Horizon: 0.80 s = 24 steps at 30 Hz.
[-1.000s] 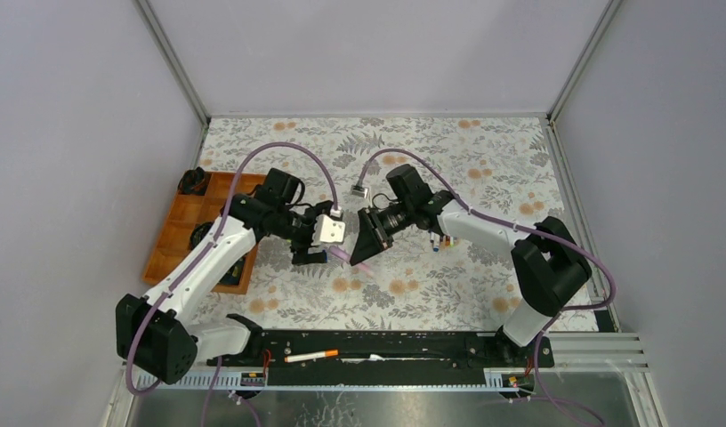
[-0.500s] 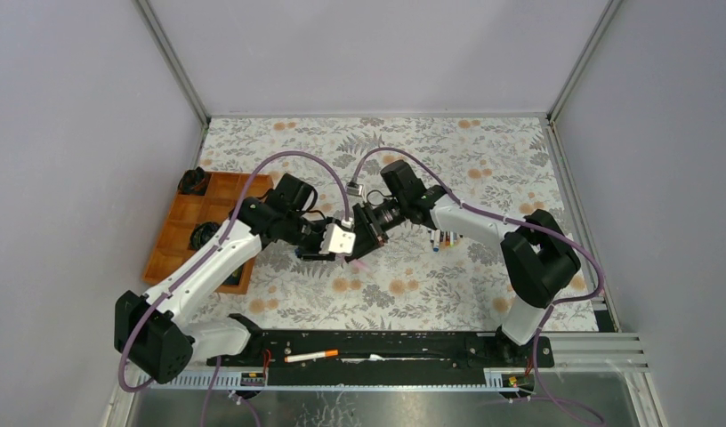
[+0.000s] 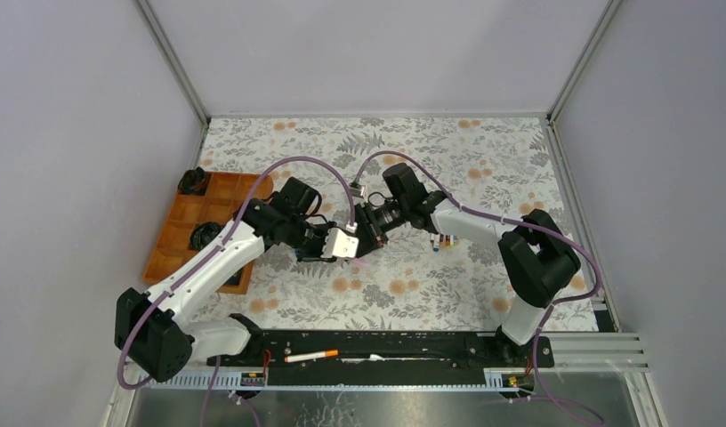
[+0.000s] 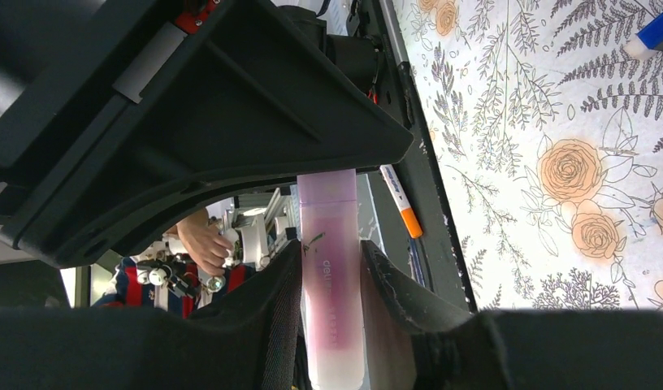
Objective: Open the pen caps
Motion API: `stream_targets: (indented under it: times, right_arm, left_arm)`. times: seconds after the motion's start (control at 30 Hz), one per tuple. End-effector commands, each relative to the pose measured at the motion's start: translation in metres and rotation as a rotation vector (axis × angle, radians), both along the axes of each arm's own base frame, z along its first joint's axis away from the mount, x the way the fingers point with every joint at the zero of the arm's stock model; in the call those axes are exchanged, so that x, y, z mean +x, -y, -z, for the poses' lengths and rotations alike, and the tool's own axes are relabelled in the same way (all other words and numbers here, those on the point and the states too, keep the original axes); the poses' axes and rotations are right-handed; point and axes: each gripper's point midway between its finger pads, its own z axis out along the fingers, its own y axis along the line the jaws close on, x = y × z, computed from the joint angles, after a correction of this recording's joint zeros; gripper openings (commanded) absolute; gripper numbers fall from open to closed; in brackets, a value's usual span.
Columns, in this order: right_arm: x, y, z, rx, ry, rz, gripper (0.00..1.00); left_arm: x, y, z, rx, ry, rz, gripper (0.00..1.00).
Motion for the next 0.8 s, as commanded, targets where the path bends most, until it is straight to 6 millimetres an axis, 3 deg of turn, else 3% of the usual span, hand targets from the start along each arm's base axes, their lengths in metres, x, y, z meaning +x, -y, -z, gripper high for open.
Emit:
stream_targets:
  times: [0.0, 0.4, 0.5, 0.63, 0.67, 0.77]
  right_arm:
    - [-0.011, -0.008, -0.008, 0.024, -0.018, -0.023, 0.37]
    - [-0.026, -0.016, -0.002, -0.008, -0.048, -0.093, 0.49]
    - [-0.026, -0.017, -0.003, -0.009, -0.051, -0.094, 0.35]
    - [-0.024, -0.018, -0.008, -0.005, -0.045, -0.094, 0.01]
    - [-0.025, -0.018, -0.009, -0.006, -0.043, -0.093, 0.0]
    - [-0.025, -0.017, -0.009, -0.009, -0.041, -0.089, 0.0]
  left_arm:
    - [0.011, 0.009, -0.007, -0.033, 0.054, 0.002, 0.0]
    - [0.012, 0.005, -0.002, -0.009, 0.074, 0.005, 0.0]
    - [0.009, 0.003, 0.001, -0.001, 0.071, 0.02, 0.0]
    - [0.006, -0.002, 0.005, 0.023, 0.075, 0.035, 0.0]
    - [0.005, -0.003, 0.005, 0.026, 0.075, 0.038, 0.03]
    - [0.002, -0.002, 0.004, 0.019, 0.068, 0.042, 0.26]
